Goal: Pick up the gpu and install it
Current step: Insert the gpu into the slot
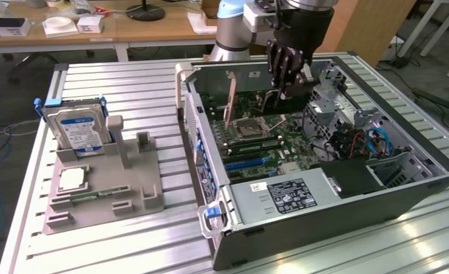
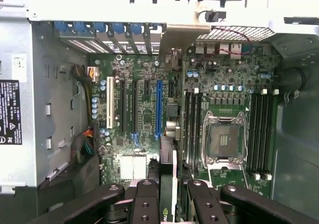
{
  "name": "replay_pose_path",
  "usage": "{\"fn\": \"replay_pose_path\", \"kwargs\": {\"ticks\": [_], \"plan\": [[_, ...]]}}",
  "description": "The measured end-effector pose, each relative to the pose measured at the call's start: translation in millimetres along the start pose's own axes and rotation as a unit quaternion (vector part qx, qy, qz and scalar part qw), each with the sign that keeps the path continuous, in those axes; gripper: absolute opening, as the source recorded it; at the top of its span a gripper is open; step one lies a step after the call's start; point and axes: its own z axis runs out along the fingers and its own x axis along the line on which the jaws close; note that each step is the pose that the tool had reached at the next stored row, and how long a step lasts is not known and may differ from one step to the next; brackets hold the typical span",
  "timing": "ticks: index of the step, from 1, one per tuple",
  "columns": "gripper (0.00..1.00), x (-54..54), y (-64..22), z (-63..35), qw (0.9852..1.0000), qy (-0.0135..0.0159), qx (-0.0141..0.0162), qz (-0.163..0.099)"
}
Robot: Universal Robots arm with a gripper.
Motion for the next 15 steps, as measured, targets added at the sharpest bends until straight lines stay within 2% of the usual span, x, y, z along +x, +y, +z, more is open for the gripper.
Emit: {"fn": "replay_pose_path", "kwargs": {"ticks": [15], "plan": [[0.27, 0.1, 3.0, 24.3, 1.0, 0.0, 0.0, 0.0]]}}
